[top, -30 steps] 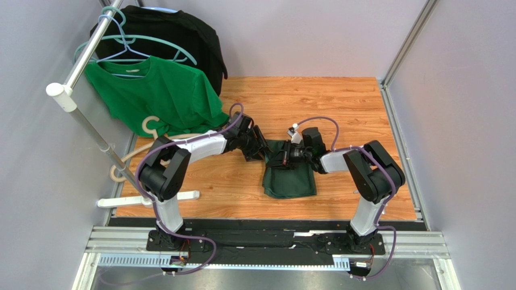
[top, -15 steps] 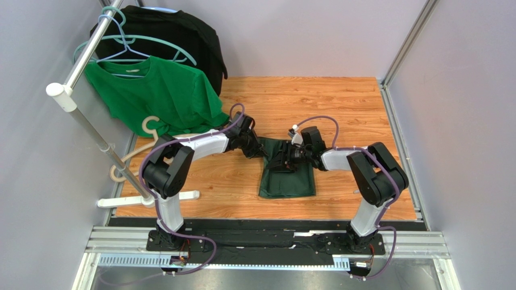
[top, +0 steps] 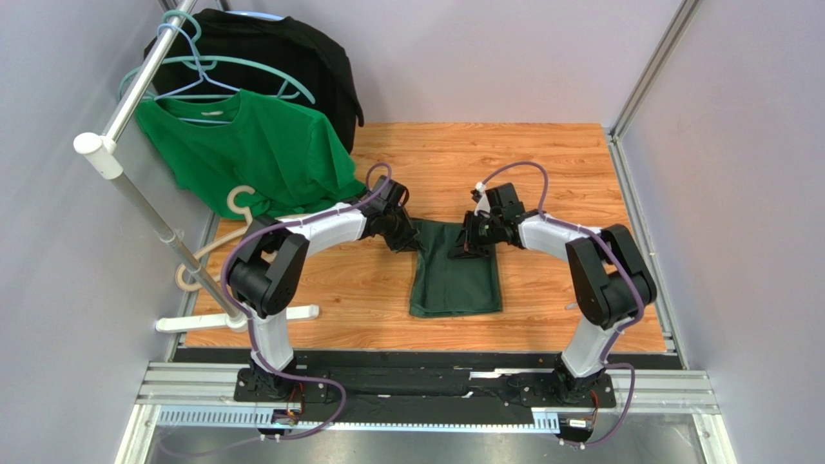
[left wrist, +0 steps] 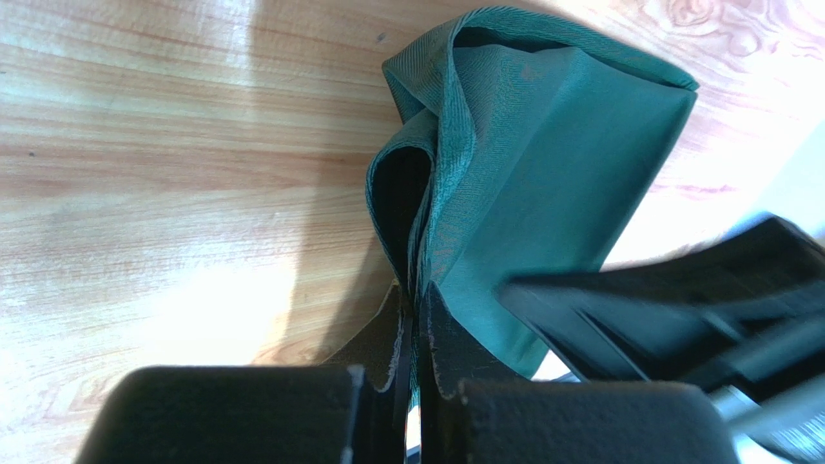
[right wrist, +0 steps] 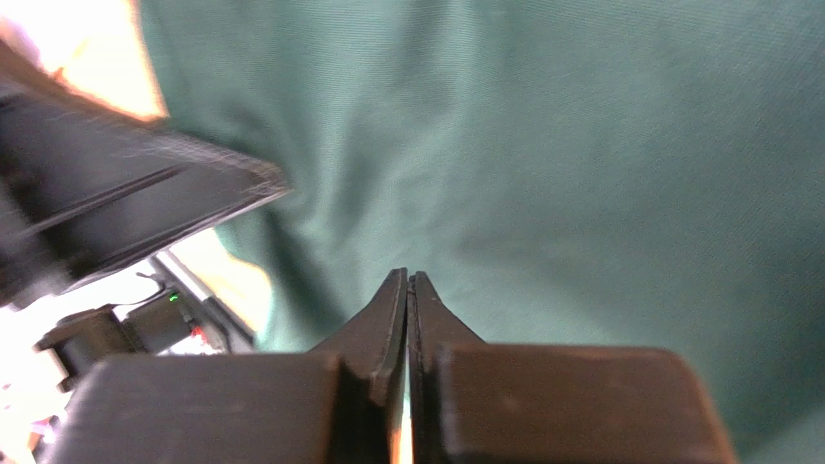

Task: Fold the napkin into a case and place the utensils inside
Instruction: Pass from the right arm to the left, then fold the lower triangle-folded napkin at the center of the board.

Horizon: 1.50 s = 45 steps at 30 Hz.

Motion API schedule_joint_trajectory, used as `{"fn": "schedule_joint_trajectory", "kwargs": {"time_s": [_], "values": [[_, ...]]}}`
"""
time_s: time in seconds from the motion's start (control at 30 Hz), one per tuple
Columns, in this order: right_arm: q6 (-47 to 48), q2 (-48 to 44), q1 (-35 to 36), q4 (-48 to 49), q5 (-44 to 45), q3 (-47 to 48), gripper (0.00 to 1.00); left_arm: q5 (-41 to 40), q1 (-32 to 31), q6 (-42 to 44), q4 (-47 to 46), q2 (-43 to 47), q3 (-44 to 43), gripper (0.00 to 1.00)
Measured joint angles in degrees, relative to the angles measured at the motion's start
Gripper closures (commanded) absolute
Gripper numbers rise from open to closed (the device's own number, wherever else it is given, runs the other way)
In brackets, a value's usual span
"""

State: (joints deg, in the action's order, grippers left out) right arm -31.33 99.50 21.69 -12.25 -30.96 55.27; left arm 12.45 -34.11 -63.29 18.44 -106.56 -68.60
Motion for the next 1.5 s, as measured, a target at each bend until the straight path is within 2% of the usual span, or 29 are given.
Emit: {"fn": "schedule_joint_trajectory", "kwargs": {"time_s": [0.17, 0.33, 0.77, 1.2, 1.5], "values": [[0.7, 5.9, 0.0, -0.5, 0.7, 1.2, 1.00, -1.0, -0.6, 0.0, 2.1, 0.0, -2.2, 1.00], [0.6, 7.4, 0.2, 0.3, 0.0, 2.7, 1.00, -3.1, -1.6, -0.1, 4.9, -0.5, -5.2, 1.00], [-0.1, 7.5, 0.4, 1.7, -0.7, 2.4, 1.00, -10.3, -7.6, 0.2, 13.2, -10.6, -20.2, 1.00], [1.5, 0.7, -2.5, -6.3, 4.3, 2.2, 1.00, -14.3, -9.6, 1.7, 17.1, -13.7, -25.0, 1.00], [2.2, 3.6, -3.0, -6.8, 5.4, 1.9, 1.00, -16.1, -11.3, 1.7, 17.6, -16.9, -28.0, 1.00]]}}
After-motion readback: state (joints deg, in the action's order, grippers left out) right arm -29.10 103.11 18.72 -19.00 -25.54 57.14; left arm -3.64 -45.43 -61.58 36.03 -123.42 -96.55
